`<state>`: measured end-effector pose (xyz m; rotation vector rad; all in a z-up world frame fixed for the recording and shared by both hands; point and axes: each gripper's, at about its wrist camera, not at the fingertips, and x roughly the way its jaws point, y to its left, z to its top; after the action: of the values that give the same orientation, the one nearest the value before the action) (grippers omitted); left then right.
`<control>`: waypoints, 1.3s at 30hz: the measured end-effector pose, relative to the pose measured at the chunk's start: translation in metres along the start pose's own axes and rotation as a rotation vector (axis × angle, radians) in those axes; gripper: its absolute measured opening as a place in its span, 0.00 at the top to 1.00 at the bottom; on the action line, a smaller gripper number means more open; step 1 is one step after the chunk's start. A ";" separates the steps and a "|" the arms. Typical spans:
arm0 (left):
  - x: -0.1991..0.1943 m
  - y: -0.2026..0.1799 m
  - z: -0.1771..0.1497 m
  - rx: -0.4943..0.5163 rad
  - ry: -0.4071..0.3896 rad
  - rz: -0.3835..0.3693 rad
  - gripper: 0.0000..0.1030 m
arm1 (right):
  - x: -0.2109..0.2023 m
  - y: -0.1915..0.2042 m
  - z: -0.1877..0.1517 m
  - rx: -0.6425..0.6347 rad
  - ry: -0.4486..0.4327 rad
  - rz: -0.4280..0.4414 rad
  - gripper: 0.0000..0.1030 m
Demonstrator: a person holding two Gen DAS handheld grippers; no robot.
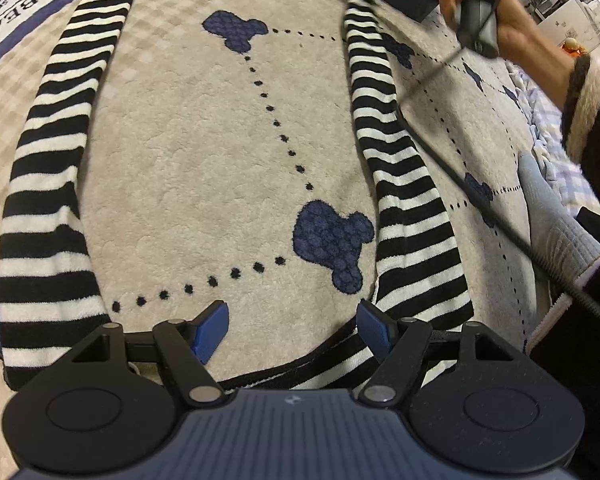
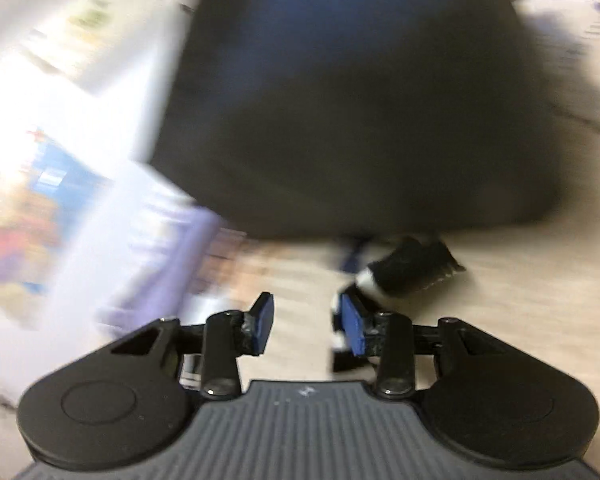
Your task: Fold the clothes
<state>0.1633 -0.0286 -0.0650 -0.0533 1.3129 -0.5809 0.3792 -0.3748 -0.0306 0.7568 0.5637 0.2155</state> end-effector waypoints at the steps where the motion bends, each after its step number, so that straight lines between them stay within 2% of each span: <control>1: 0.000 0.000 0.000 -0.001 0.000 -0.001 0.31 | 0.000 0.010 0.002 -0.020 -0.008 0.019 0.61; 4: -0.001 0.000 0.000 -0.003 0.000 -0.003 0.31 | -0.001 0.023 0.003 -0.069 -0.007 0.003 0.60; 8: -0.001 -0.001 0.000 0.008 0.000 0.004 0.31 | -0.001 0.024 -0.006 -0.230 0.012 -0.181 0.60; 11: 0.000 -0.001 0.000 0.007 0.000 0.004 0.31 | 0.005 0.016 -0.015 -0.278 0.060 -0.253 0.65; 15: -0.001 0.001 0.000 0.002 -0.001 -0.004 0.31 | 0.006 0.016 -0.020 -0.230 0.028 -0.213 0.67; 21: -0.004 0.005 -0.003 -0.012 0.005 -0.015 0.31 | 0.027 0.029 -0.025 -0.196 0.046 -0.177 0.68; 24: -0.008 0.011 -0.005 -0.036 0.011 -0.024 0.31 | 0.036 0.020 -0.029 -0.180 0.052 -0.238 0.71; 28: -0.011 0.018 -0.008 -0.059 0.013 -0.042 0.31 | 0.049 0.002 -0.032 -0.099 0.029 -0.262 0.74; 31: -0.012 0.021 -0.010 -0.062 0.011 -0.054 0.31 | 0.059 0.002 -0.037 -0.130 0.013 -0.281 0.79; 32: -0.013 0.021 -0.010 -0.063 0.011 -0.055 0.31 | 0.064 0.005 -0.041 -0.153 0.000 -0.285 0.84; 33: -0.013 0.021 -0.010 -0.065 0.012 -0.056 0.31 | 0.068 0.008 -0.044 -0.178 -0.007 -0.290 0.95; 35: -0.014 0.022 -0.010 -0.072 0.014 -0.057 0.31 | 0.070 0.012 -0.046 -0.199 -0.021 -0.286 0.95; 39: -0.015 0.022 -0.012 -0.067 0.013 -0.056 0.31 | 0.056 0.021 -0.039 -0.219 -0.083 -0.222 0.95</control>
<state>0.1585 0.0002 -0.0630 -0.1419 1.3469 -0.5860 0.4042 -0.3151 -0.0614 0.4844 0.5311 0.0388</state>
